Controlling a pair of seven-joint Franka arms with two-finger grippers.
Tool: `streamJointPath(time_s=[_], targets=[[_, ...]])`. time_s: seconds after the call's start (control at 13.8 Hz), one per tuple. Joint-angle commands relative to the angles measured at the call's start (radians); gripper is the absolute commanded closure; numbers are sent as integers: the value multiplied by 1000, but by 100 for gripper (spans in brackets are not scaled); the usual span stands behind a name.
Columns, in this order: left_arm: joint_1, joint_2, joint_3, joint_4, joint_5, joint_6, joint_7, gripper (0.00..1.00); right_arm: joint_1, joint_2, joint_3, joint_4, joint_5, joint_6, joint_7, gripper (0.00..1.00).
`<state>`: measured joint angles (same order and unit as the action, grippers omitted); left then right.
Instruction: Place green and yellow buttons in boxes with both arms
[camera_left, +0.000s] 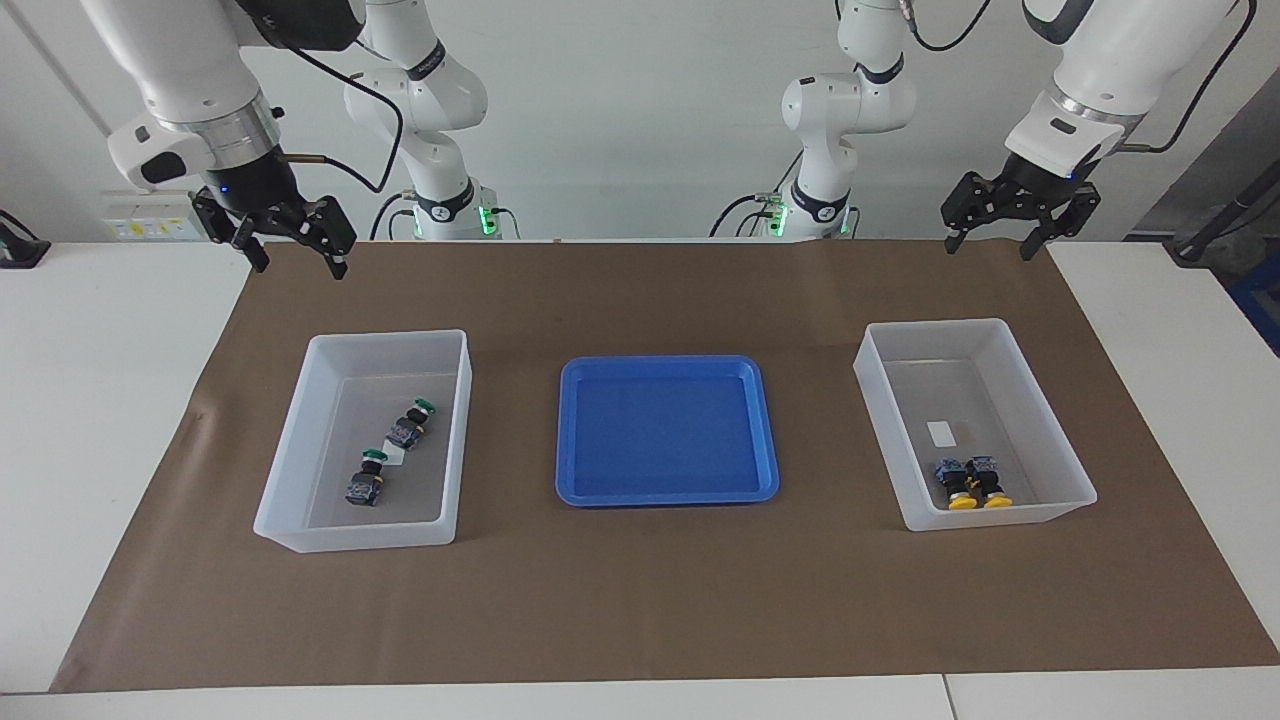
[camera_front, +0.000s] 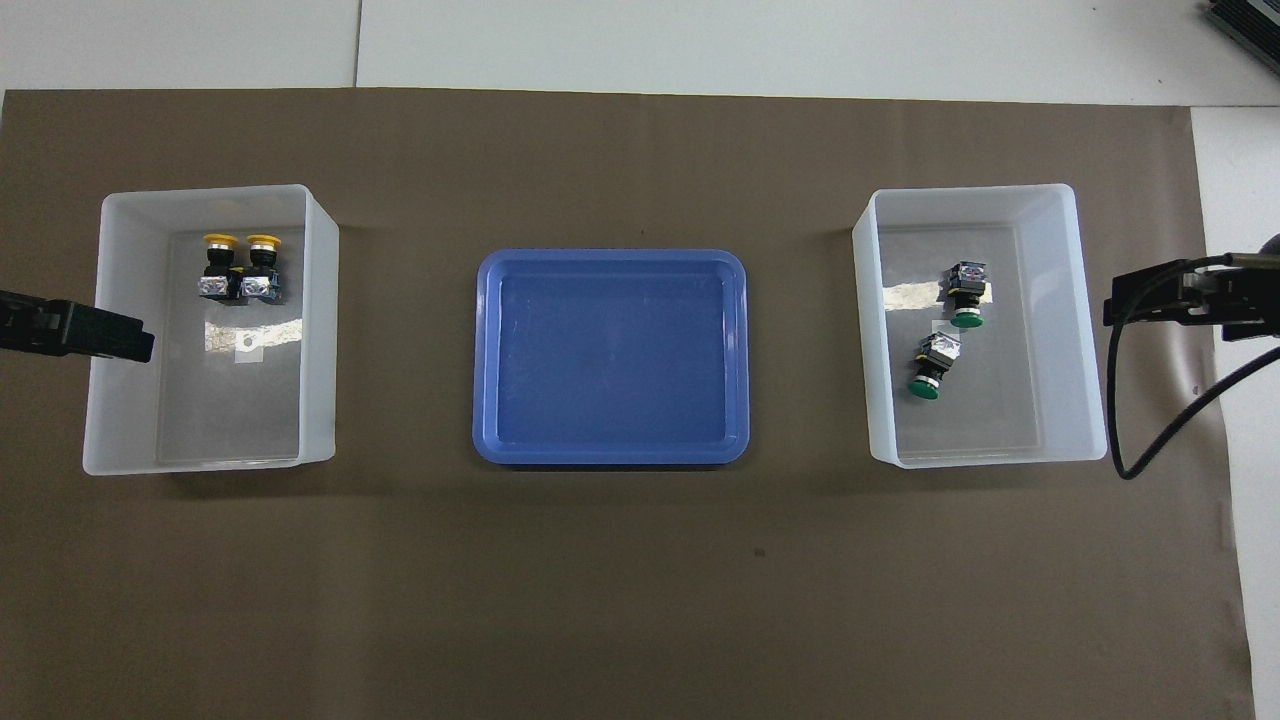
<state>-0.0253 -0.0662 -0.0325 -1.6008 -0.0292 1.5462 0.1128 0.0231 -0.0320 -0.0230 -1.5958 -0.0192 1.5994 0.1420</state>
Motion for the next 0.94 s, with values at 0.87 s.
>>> streamJointPath(time_s=[0.87], targets=[[-4, -26, 6, -34, 18, 31, -2, 0, -3, -16, 5, -13, -5, -13, -7, 0]])
